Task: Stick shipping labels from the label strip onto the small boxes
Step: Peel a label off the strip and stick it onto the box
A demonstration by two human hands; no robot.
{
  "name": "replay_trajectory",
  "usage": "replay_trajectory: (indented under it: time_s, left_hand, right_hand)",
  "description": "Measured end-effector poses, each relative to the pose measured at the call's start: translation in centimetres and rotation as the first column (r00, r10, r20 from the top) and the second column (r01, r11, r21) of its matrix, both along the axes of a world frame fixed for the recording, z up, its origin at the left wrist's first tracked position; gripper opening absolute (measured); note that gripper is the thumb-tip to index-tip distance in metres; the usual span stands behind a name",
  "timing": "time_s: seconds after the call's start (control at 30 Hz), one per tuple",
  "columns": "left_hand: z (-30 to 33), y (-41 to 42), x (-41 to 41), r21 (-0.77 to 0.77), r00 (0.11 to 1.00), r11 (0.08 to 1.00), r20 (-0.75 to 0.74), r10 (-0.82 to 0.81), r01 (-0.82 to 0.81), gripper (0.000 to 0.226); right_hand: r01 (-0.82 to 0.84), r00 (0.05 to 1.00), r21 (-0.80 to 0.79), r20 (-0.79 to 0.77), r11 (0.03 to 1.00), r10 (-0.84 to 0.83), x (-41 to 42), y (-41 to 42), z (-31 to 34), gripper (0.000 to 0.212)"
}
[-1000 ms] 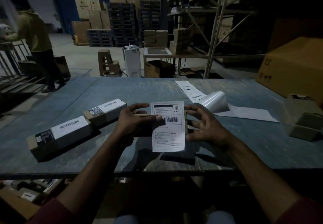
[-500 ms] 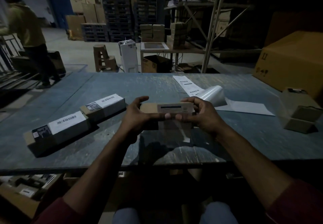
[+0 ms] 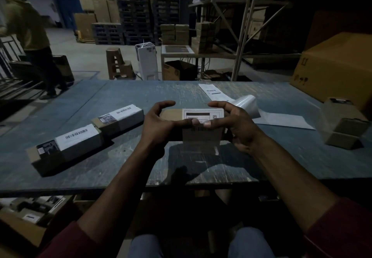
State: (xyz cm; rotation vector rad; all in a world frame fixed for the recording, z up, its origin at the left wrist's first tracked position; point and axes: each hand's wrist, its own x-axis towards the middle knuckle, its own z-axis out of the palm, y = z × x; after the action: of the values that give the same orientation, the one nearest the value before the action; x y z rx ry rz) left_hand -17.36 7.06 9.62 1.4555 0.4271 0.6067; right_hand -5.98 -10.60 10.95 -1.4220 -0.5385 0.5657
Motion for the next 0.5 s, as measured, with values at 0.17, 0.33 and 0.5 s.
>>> replay_trajectory:
  time_s: [0.17, 0.33, 0.5]
  left_hand:
    - [0.4, -0.2, 0.1, -0.062, 1.0, 0.998, -0.024, -0.012, 0.011, 0.073]
    - [0.6, -0.5, 0.2, -0.119, 0.997, 0.993, -0.072, 0.006, -0.015, 0.057]
    - [1.1, -0.6, 0.4, -0.163, 0.995, 0.986, -0.099, 0.03, -0.046, 0.048]
  right_hand:
    - [0.094, 0.993, -0.015, -0.066, 0.995, -0.095, -0.1, 0.6, 0.0, 0.053]
    - [0.196, 0.98, -0.03, -0.038, 0.98, -0.197, -0.4, 1.0, -0.1, 0.035]
    - [0.248, 0.968, 0.017, 0.027, 0.969, -0.249, -0.7, 1.4, -1.0, 0.014]
